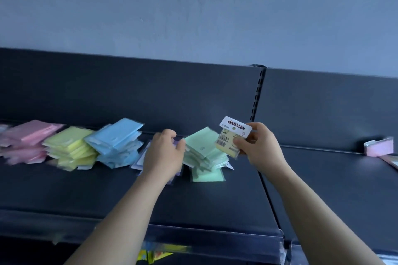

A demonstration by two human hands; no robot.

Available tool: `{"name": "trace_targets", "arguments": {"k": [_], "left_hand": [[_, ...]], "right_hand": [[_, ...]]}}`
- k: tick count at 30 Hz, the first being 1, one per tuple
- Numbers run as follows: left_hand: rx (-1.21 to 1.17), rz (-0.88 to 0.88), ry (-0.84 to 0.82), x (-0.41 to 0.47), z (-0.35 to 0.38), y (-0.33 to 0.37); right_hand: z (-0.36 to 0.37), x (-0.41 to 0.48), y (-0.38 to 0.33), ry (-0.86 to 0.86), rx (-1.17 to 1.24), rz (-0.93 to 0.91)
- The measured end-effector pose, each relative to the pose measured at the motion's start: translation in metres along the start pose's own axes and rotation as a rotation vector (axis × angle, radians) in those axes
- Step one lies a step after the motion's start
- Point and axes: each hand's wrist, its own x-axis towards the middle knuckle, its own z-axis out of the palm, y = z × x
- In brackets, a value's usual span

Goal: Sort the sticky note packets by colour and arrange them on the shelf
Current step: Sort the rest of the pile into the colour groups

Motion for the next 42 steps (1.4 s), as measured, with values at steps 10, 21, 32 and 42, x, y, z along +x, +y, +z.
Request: {"name": "trace_targets", "arguments": {"k": [10,21,32,42], "left_hand": [[-0.334,0.043,-0.026,-0.019,-0.053,-0.035],[-0.474,-0.138,0.166,0.042,-0.153,-0.147],[-0.192,-0.203,0.159,0.103,-0.191,-0.229],[0.100,0.175,0.145,0.107,-0.185,-0.231]], "right_hand": [[0.096,-0.020,-0.045,-0.228,0.049,-0.105],[0.242,-0.008,-0.106,-0.327,-0.187,-0.276],[0.320,0.008,-0.127,-0.314,-0.480,-0.273],[0.312,0.005,-0.118,-0.178,-0.385,-0.224]]}}
